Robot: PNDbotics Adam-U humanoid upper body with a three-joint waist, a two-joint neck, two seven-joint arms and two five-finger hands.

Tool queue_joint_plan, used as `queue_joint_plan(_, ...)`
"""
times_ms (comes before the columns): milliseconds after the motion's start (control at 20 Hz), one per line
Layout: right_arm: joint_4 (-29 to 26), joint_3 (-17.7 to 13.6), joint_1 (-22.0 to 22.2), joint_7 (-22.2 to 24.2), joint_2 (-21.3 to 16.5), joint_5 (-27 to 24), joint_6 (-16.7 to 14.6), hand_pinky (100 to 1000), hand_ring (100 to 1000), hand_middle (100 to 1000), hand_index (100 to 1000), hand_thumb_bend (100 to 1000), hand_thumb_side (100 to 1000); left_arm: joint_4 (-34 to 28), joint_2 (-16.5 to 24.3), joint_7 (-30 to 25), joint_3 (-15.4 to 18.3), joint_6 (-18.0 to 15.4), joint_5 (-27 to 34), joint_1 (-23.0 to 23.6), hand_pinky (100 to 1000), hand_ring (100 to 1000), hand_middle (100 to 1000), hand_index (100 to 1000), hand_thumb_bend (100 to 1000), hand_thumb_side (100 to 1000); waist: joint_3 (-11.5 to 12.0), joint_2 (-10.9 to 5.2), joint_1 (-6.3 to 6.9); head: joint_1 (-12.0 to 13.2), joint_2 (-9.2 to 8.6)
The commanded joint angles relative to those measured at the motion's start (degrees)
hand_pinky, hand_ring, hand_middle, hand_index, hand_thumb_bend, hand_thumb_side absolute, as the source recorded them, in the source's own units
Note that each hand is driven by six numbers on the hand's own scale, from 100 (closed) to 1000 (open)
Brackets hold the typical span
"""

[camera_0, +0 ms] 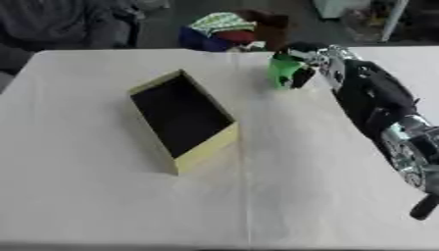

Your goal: Pick up objects on the table and place them in the box.

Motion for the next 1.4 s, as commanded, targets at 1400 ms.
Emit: queue_joint_plan(1400,-26.59,15.38,-1.81,5.86,10.34,-11.25,-17.51,903,978,603,938,100,100,-1.15,0.38,-0.24,-0.43,-0.1,0.04,-0.83,645,651,724,812,533,603,0.3,-1.59,0.28,-1.57,0.23)
